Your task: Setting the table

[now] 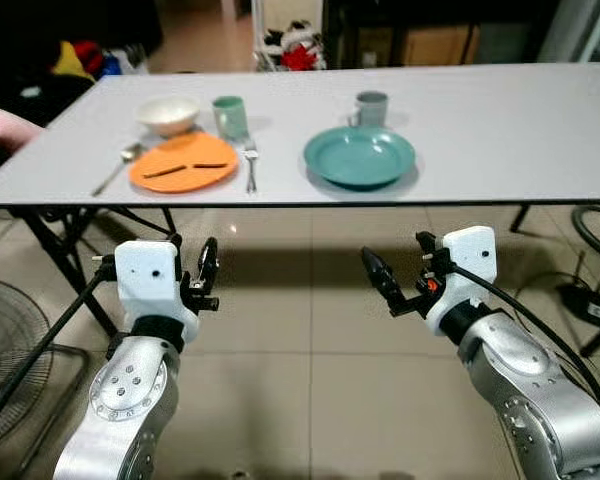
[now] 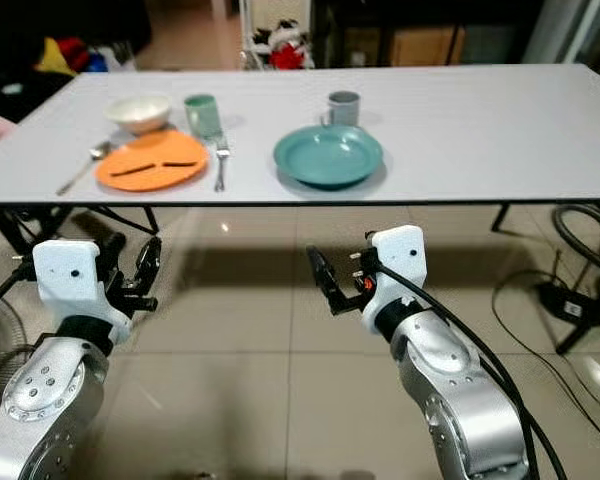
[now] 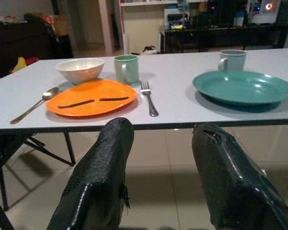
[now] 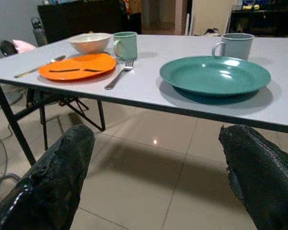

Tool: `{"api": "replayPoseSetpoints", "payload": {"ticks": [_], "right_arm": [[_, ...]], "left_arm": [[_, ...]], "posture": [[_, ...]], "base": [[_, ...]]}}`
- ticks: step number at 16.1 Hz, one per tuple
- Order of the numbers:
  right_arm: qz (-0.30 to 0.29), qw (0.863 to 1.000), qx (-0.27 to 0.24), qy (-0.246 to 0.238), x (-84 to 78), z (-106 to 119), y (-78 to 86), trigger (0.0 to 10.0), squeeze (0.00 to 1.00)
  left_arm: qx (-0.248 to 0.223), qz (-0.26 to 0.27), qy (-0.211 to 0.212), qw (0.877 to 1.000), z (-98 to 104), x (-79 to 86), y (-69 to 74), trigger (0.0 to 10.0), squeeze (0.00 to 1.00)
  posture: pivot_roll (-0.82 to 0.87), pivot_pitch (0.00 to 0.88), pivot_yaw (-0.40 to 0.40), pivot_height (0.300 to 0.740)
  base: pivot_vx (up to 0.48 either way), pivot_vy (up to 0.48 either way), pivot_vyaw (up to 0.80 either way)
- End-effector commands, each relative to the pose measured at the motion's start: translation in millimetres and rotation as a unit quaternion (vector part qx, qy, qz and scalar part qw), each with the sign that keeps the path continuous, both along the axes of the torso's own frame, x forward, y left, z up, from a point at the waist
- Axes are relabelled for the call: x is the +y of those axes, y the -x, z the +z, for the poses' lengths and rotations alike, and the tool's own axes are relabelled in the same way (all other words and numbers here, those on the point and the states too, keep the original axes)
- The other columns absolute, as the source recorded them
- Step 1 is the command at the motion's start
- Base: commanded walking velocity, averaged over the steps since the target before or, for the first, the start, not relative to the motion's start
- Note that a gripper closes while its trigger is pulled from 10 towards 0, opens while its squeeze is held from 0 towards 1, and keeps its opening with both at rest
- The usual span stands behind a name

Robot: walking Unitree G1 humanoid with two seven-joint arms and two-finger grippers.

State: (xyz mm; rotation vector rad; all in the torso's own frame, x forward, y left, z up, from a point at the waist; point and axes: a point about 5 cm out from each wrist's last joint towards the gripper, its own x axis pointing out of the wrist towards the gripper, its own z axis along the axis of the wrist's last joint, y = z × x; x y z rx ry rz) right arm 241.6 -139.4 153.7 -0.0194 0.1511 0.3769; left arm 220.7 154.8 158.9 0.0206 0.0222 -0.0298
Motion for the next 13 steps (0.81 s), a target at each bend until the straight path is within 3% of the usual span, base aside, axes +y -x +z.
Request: {"api": "replayPoseSetpoints", "payload": {"ticks": [1, 3, 4, 9, 13], "right_arm": [[0.003, 1.000, -0.015, -0.005, 1.4, 6, -2.3, 10.0, 0.00], [0.004, 1.000, -0.012, -0.008, 1.2, 6, -4.0, 10.0, 0.00], [0.018, 1.000, -0.013, 0.015, 2.2, 6, -4.1, 10.0, 0.00], [0.030, 0.999, -0.008, 0.023, 3.1, 3, -3.9, 10.0, 0.00], [0.087, 0.996, 0.002, -0.001, 13.0, 1, 3.4, 10.0, 0.00]], "left_arm": [[-0.005, 0.004, -0.008, 1.000, 1, 2.2, 0.9, 10.0, 0.00], [-0.003, 0.008, -0.004, 1.000, 1, 3.5, 1.7, 10.0, 0.00], [-0.002, 0.008, -0.004, 1.000, 1, 3.4, 3.0, 10.0, 0.00], [-0.001, 0.012, -0.009, 1.000, 1, 4.8, 3.6, 10.0, 0.00], [0.001, 0.009, -0.034, 0.999, 2, 3.5, 12.4, 10.0, 0.00]], "posture": [[-0.10, 0.000, 0.078, 0.740], [-0.10, 0.000, 0.076, 0.740], [-0.09, 0.000, 0.075, 0.740], [-0.09, 0.000, 0.072, 0.740], [-0.07, 0.000, 0.066, 0.740]], "base": [[0.000, 0.000, 0.00], [0.000, 0.000, 0.00], [0.000, 0.000, 0.00], [0.000, 0.000, 0.80], [0.000, 0.000, 0.80]]}}
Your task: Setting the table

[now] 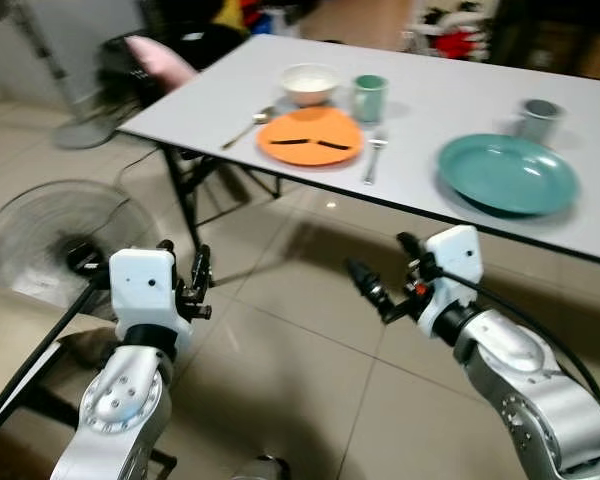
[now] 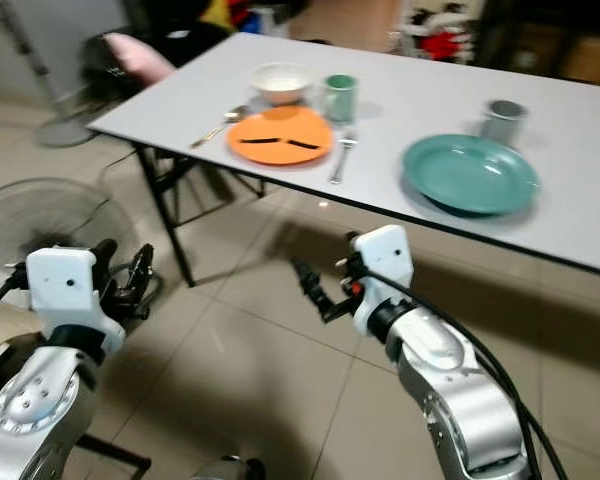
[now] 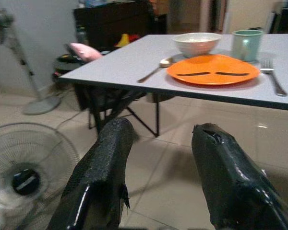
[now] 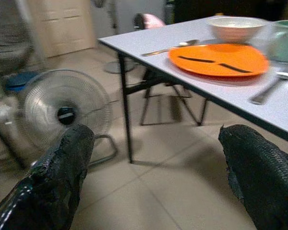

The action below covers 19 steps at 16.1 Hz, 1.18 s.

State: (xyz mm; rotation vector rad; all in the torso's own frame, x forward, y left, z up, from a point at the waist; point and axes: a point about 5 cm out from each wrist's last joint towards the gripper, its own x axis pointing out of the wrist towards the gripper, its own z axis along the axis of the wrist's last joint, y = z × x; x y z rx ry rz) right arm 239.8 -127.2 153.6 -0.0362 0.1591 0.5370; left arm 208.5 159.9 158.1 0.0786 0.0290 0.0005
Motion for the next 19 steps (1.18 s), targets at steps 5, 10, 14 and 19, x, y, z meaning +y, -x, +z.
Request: {"api": "replayPoseSetpoints", "payload": {"ticks": [5, 10, 14, 19], "right_arm": [[0.002, 0.999, 0.008, -0.037, 1.1, -3, 0.6, 10.0, 0.00], [-0.003, 0.999, 0.019, -0.050, 5.8, -7, -0.9, 10.0, 0.00], [-0.031, 0.998, 0.017, -0.051, 3.9, -8, -3.8, 10.0, 0.00], [0.008, 0.997, 0.039, -0.060, 11.3, -11, 1.6, 10.0, 0.00]], "left_arm": [[-0.022, 0.026, -0.048, 0.998, 10, 10.3, 10.5, 10.0, 0.00], [-0.024, 0.031, -0.049, 0.998, 12, 10.7, 12.7, 10.0, 0.00], [-0.026, 0.032, -0.043, 0.998, 12, 10.8, 9.4, 10.0, 0.00], [-0.028, 0.036, -0.037, 0.998, 13, 10.2, 7.8, 10.0, 0.00]], "posture": [[-0.04, 0.000, 0.057, 0.740], [-0.02, 0.000, 0.060, 0.740], [-0.04, 0.000, 0.072, 0.740], [-0.04, 0.000, 0.065, 0.740]], "base": [[0.000, 0.000, 0.80], [0.000, 0.000, 0.80], [0.000, 0.000, 0.80], [0.000, 0.000, 0.80]]}}
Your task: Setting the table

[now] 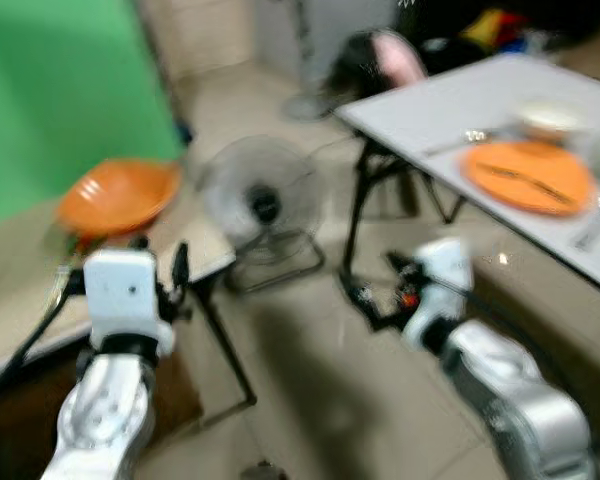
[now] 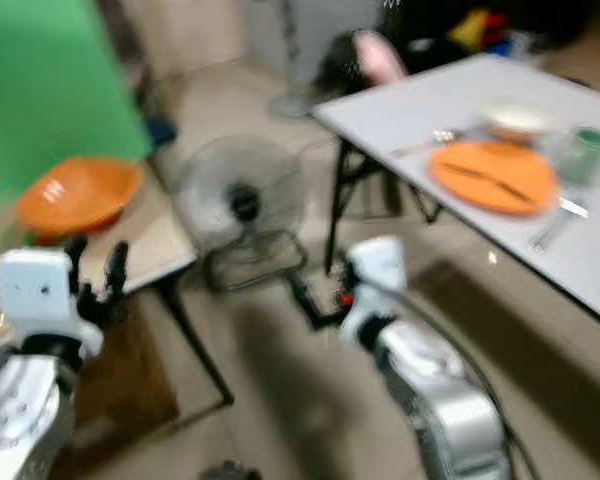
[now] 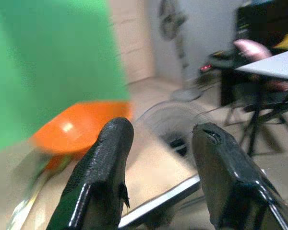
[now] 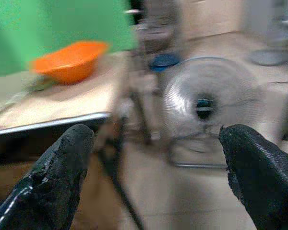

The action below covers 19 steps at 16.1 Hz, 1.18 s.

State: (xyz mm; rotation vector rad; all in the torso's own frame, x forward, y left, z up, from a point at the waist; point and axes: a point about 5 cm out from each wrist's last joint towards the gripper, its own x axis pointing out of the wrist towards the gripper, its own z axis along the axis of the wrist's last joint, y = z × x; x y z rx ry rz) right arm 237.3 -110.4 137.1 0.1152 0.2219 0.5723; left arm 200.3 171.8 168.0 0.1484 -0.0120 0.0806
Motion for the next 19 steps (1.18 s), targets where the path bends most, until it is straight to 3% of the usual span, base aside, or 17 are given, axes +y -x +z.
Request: {"api": "replayPoseSetpoints", "payload": {"ticks": [1, 4, 6, 9, 10, 13, 15, 19], "right_arm": [[-0.010, 1.000, -0.015, 0.005, -6.1, 7, -2.9, 10.0, 0.00], [-0.076, 0.996, -0.051, 0.013, -19.8, 11, -12.6, 10.0, 0.00], [-0.140, 0.986, -0.081, 0.043, -38.4, 11, -16.9, 10.0, 0.00], [-0.214, 0.970, -0.083, 0.076, -68.9, 3, -15.3, 10.0, 0.00], [-0.215, 0.971, -0.073, 0.075, -73.7, 0, -11.7, 10.0, 0.00], [-0.188, 0.978, -0.068, 0.065, -68.7, -2, -5.8, 10.0, 0.00], [-0.157, 0.986, -0.050, 0.036, -57.1, -4, -6.1, 10.0, 0.00], [-0.137, 0.989, -0.052, 0.013, -41.4, 2, -14.2, 10.0, 0.00]], "left_arm": [[-0.005, 0.000, -0.002, 1.000, 3, -1.5, -0.3, 10.0, 0.00], [-0.008, 0.021, -0.012, 1.000, 1, 1.7, 4.8, 10.0, 0.00], [-0.020, 0.032, -0.017, 0.999, 2, 6.0, 5.0, 10.0, 0.00], [-0.031, 0.020, -0.024, 0.999, 2, 9.6, 3.7, 10.0, 0.00], [-0.038, 0.007, -0.030, 0.999, 2, 9.6, 3.5, 10.0, 0.00], [-0.046, 0.002, -0.027, 0.999, 1, 9.1, 4.7, 10.0, 0.00], [-0.047, -0.006, -0.021, 0.999, 0, 7.2, 4.8, 10.0, 0.00], [-0.053, -0.015, -0.016, 0.998, 3, 9.0, 7.1, 10.0, 0.00]], "posture": [[-0.04, 0.000, 0.065, 0.740], [-0.03, 0.000, 0.049, 0.740], [-0.03, 0.000, 0.054, 0.740], [-0.05, 0.000, 0.073, 0.740], [-0.06, 0.000, 0.082, 0.740], [-0.07, 0.000, 0.084, 0.740], [-0.07, 0.000, 0.075, 0.740], [-0.04, 0.000, 0.050, 0.740]], "base": [[0.000, 0.000, 0.80], [0.000, 0.000, 0.80], [0.000, 0.000, 0.80], [0.000, 0.000, 0.80], [0.000, 0.000, 0.80], [0.000, 0.000, 0.80], [0.278, 0.000, 0.00], [0.310, 0.000, 0.00]]}}
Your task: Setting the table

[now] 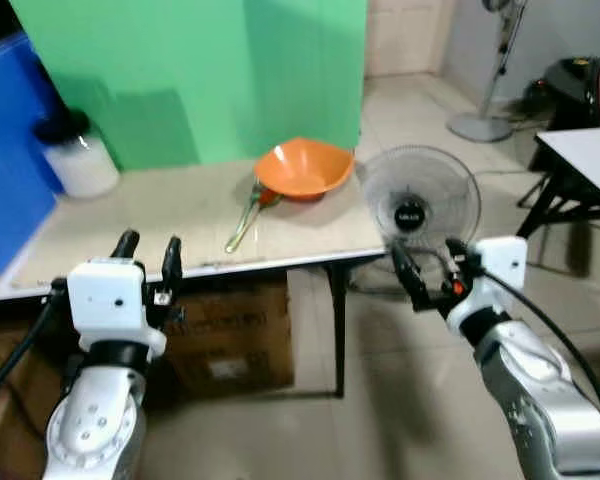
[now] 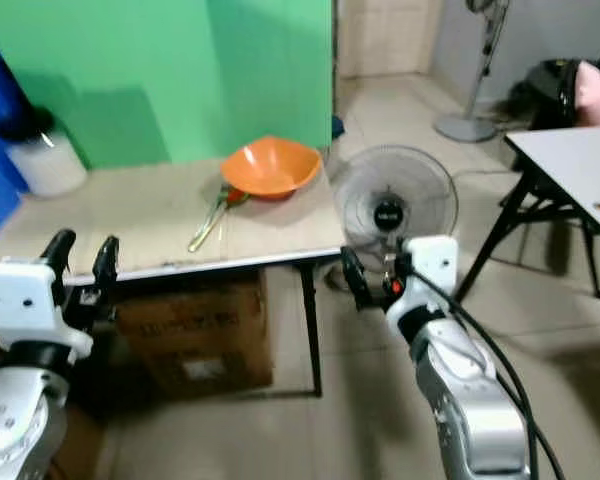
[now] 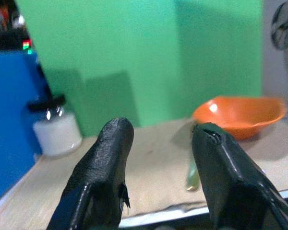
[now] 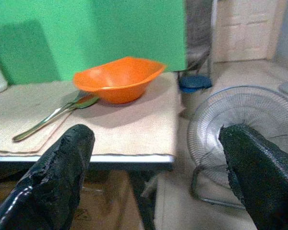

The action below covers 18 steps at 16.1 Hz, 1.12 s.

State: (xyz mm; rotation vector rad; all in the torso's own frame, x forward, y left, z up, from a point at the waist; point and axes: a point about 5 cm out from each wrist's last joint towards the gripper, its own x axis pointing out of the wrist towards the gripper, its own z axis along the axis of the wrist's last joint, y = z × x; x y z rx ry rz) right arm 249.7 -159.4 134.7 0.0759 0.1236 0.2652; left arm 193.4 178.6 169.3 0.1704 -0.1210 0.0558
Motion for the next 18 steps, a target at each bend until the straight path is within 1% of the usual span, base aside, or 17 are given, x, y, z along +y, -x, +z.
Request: {"api": "replayPoseSetpoints", "payload": {"ticks": [1, 3, 4, 5, 8, 9, 10, 12, 14, 15, 17, 18], "right_arm": [[0.021, 1.000, -0.009, -0.008, 8.9, 5, -2.7, 10.0, 0.00], [0.036, 0.999, -0.012, -0.005, 12.5, 7, -5.8, 10.0, 0.00], [0.043, 0.999, -0.016, 0.009, 16.6, 9, -8.9, 10.0, 0.00], [0.042, 0.999, -0.016, 0.008, 17.3, 9, -9.5, 10.0, 0.00], [0.035, 0.999, -0.012, 0.001, 22.3, 9, -11.2, 10.0, 0.00], [0.031, 0.999, -0.010, -0.008, 22.1, 9, -11.3, 10.0, 0.00], [0.026, 0.999, -0.009, -0.024, 21.0, 11, -12.2, 10.0, 0.00], [0.021, 0.999, -0.008, -0.037, 19.5, 15, -17.0, 10.0, 0.00], [0.017, 0.999, -0.004, -0.042, 19.0, 18, -19.3, 10.0, 0.00], [0.000, 0.998, 0.003, -0.057, 16.1, 20, -21.6, 10.0, 0.00], [-0.012, 0.999, 0.006, -0.052, 12.4, 22, -23.6, 10.0, 0.00], [-0.028, 0.997, 0.020, -0.063, 8.3, 23, -27.0, 10.0, 0.00]], "left_arm": [[-0.001, 0.003, -0.003, 1.000, 2, 3.2, 0.7, 10.0, 0.00], [0.001, 0.009, -0.005, 1.000, 2, 5.6, 3.5, 10.0, 0.00], [0.004, 0.009, -0.007, 1.000, 0, 6.3, 5.9, 10.0, 0.00], [0.005, 0.008, -0.008, 1.000, 0, 6.3, 6.3, 10.0, 0.00], [0.006, -0.004, -0.015, 1.000, 1, 4.5, 6.1, 10.0, 0.00], [0.007, -0.007, -0.016, 1.000, 1, 4.2, 5.9, 10.0, 0.00], [0.010, -0.021, -0.017, 1.000, 1, 2.7, 5.8, 10.0, 0.00], [0.019, -0.048, -0.026, 0.998, 0, -1.5, 5.3, 10.0, 0.00], [0.021, -0.057, -0.028, 0.998, 0, -2.4, 4.4, 10.0, 0.00], [0.022, -0.068, -0.028, 0.997, 0, -3.1, 2.7, 10.0, 0.00], [0.025, -0.083, -0.030, 0.996, 0, -4.9, 1.6, 10.0, 0.00], [0.028, -0.095, -0.030, 0.995, 0, -6.7, 1.3, 10.0, 0.00]], "posture": [[-0.03, 0.000, 0.045, 0.740], [-0.02, 0.000, 0.037, 0.740], [-0.02, 0.000, 0.036, 0.740], [-0.02, 0.000, 0.036, 0.740], [-0.01, 0.000, 0.033, 0.740], [-0.01, 0.000, 0.033, 0.740], [-0.01, 0.000, 0.033, 0.740], [-0.01, 0.000, 0.032, 0.740], [-0.01, 0.000, 0.031, 0.740], [-0.01, 0.000, 0.031, 0.740], [-0.02, 0.000, 0.033, 0.740], [-0.02, 0.000, 0.034, 0.740]], "base": [[0.337, 0.000, 0.00], [0.349, 0.000, 0.00], [0.356, 0.000, 0.00], [0.356, 0.000, 0.00], [0.356, 0.000, 0.80], [0.356, 0.000, 0.00], [0.356, 0.000, 0.00], [0.356, 0.000, 0.00], [0.352, 0.000, 0.00], [0.356, 0.000, -0.80], [0.354, 0.000, -0.77], [0.352, 0.000, 0.00]]}}
